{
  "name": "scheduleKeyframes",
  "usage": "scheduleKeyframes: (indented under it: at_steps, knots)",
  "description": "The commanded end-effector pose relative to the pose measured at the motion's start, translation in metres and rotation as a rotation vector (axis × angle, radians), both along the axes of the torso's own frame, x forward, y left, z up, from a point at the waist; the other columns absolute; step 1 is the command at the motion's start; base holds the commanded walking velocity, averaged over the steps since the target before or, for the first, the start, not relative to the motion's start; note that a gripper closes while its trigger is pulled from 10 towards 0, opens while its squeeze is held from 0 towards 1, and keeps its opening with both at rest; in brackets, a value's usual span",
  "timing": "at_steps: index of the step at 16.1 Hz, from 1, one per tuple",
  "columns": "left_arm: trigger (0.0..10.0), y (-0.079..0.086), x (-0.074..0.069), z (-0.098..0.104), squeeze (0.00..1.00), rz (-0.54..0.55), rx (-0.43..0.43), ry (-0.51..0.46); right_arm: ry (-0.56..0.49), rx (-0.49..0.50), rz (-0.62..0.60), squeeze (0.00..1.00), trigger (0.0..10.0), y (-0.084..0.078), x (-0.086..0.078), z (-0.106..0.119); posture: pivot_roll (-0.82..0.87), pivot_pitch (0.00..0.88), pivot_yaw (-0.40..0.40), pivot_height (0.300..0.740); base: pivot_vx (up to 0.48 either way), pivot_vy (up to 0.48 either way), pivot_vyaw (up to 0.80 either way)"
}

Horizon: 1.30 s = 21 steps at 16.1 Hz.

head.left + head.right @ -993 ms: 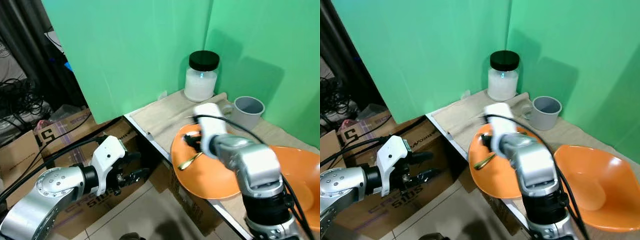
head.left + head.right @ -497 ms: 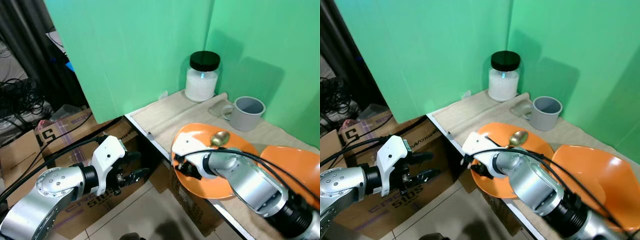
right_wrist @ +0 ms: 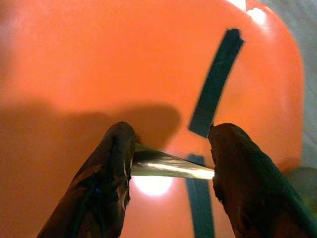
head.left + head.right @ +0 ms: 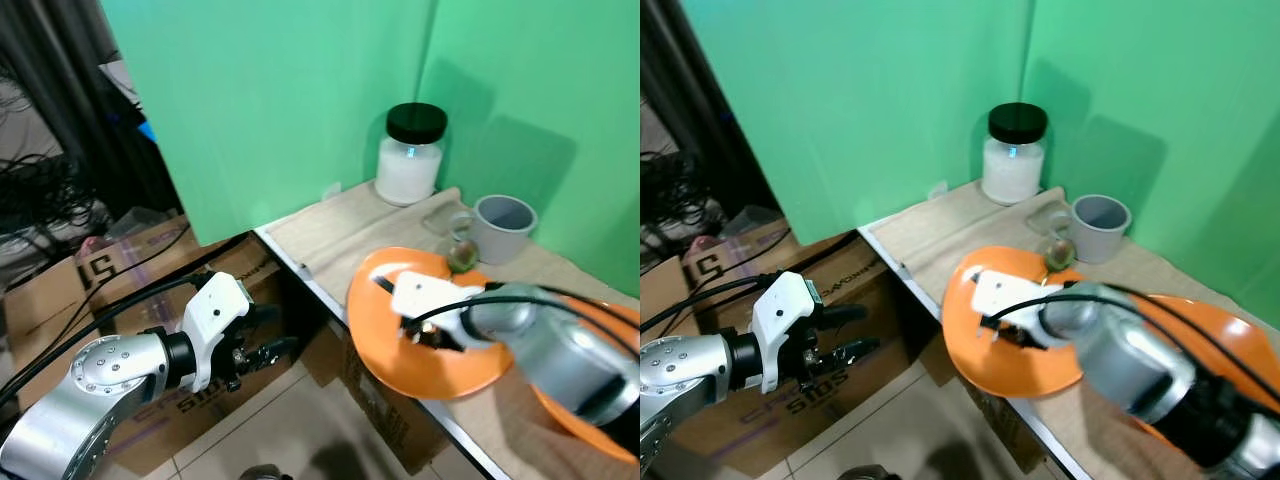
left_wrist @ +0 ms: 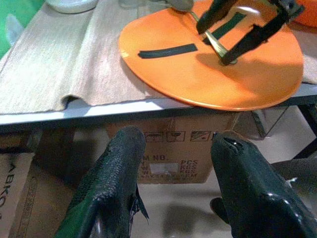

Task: Setting the table

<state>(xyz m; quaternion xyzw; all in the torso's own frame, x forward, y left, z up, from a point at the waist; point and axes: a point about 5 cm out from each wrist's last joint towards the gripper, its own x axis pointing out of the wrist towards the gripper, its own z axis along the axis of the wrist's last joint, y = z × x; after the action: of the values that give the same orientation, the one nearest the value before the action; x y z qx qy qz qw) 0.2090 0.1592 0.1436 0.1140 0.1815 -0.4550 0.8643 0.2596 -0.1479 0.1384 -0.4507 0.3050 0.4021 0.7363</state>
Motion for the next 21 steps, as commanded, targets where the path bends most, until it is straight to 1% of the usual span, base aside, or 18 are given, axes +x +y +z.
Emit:
scheduleKeyframes:
  at_steps: [1,2,3,4,5,6,7,8,9,10,11,13,14,15,16,17,19,21]
  knots:
    - [10.0,0.003,0.001,-0.001,0.00,0.002,0.014,0.005,-0.010,0.018,0.022,0.00,10.0,0.000,0.000,0.005,0.09,0.000,0.068,0.740,0.000,0.000,0.00]
    - [10.0,0.003,0.001,-0.001,0.00,0.002,0.015,0.004,-0.019,0.031,0.039,0.00,10.0,-0.004,-0.001,0.010,0.09,0.000,0.068,0.740,0.000,0.000,0.00]
    - [10.0,0.003,0.000,-0.001,0.00,0.003,0.015,0.004,-0.034,0.088,0.043,0.00,10.0,-0.004,-0.002,0.018,0.09,0.000,0.065,0.740,0.000,0.000,0.00]
    - [10.0,0.004,0.000,-0.001,0.00,0.004,0.014,0.005,-0.028,0.124,0.029,0.00,10.0,-0.003,-0.003,0.021,0.09,0.000,0.065,0.740,0.000,0.000,0.00]
    - [10.0,0.004,-0.001,-0.001,0.00,0.006,0.014,0.005,-0.020,0.133,-0.025,0.00,10.0,-0.004,-0.005,0.022,0.09,0.000,0.063,0.740,0.000,0.000,0.00]
    - [10.0,0.004,-0.002,-0.001,0.00,0.007,0.013,0.007,-0.001,0.113,-0.192,0.00,10.0,-0.008,-0.005,0.017,0.09,0.000,0.061,0.740,0.000,0.000,0.00]
    - [10.0,0.003,-0.002,-0.001,0.00,0.007,0.013,0.008,0.036,0.122,-0.332,0.00,10.0,-0.008,-0.004,0.011,0.09,0.000,0.063,0.740,0.000,0.000,0.00]
    - [10.0,0.003,-0.002,-0.001,0.00,0.005,0.012,0.008,0.066,0.159,-0.459,0.00,10.0,-0.005,-0.003,0.006,0.09,0.000,0.065,0.740,0.000,0.000,0.00]
    - [10.0,0.002,-0.001,-0.001,0.00,0.002,0.012,0.009,0.080,0.190,-0.557,0.75,10.0,-0.004,-0.002,0.002,0.09,0.000,0.069,0.740,0.000,0.000,0.00]
    - [10.0,0.002,-0.001,-0.001,0.00,0.001,0.012,0.009,0.081,0.211,-0.601,0.98,10.0,-0.003,-0.001,0.001,0.09,0.000,0.070,0.740,0.000,0.000,0.00]
    - [10.0,0.002,0.000,-0.001,0.00,-0.001,0.012,0.008,0.065,0.252,-0.693,1.00,10.0,-0.003,0.002,0.000,0.09,0.000,0.071,0.740,0.000,0.000,0.00]
    - [10.0,0.002,0.000,0.000,0.00,-0.006,0.012,0.008,0.026,0.312,-0.831,1.00,10.0,-0.003,0.007,0.006,0.09,0.000,0.072,0.740,0.000,0.000,0.00]
    - [10.0,0.002,0.000,0.000,0.00,-0.008,0.012,0.008,0.009,0.333,-0.886,0.56,10.0,-0.002,0.009,0.011,0.09,0.000,0.073,0.740,0.000,0.000,0.00]
    - [10.0,0.001,0.000,0.000,0.00,-0.009,0.011,0.009,-0.005,0.331,-0.899,0.56,10.0,-0.003,0.010,0.013,0.09,0.000,0.073,0.740,0.000,0.000,0.00]
    - [10.0,0.001,0.000,-0.001,0.00,-0.011,0.011,0.010,-0.026,0.320,-0.917,0.00,10.0,-0.004,0.012,0.015,0.08,0.000,0.072,0.740,0.000,0.000,0.00]
    - [10.0,0.001,0.000,-0.001,0.00,-0.012,0.010,0.010,-0.028,0.317,-0.928,0.00,10.0,-0.004,0.013,0.015,0.08,0.000,0.071,0.740,0.000,0.000,0.00]
    - [10.0,0.000,0.001,-0.001,0.00,-0.014,0.010,0.011,-0.021,0.302,-0.964,0.00,10.0,-0.003,0.015,0.008,0.09,0.000,0.069,0.740,0.000,0.000,0.00]
    - [10.0,0.000,0.001,0.000,0.00,-0.023,0.012,0.011,0.075,0.331,-0.997,0.00,10.0,0.012,0.017,-0.015,0.09,0.000,0.073,0.740,0.000,0.000,0.00]
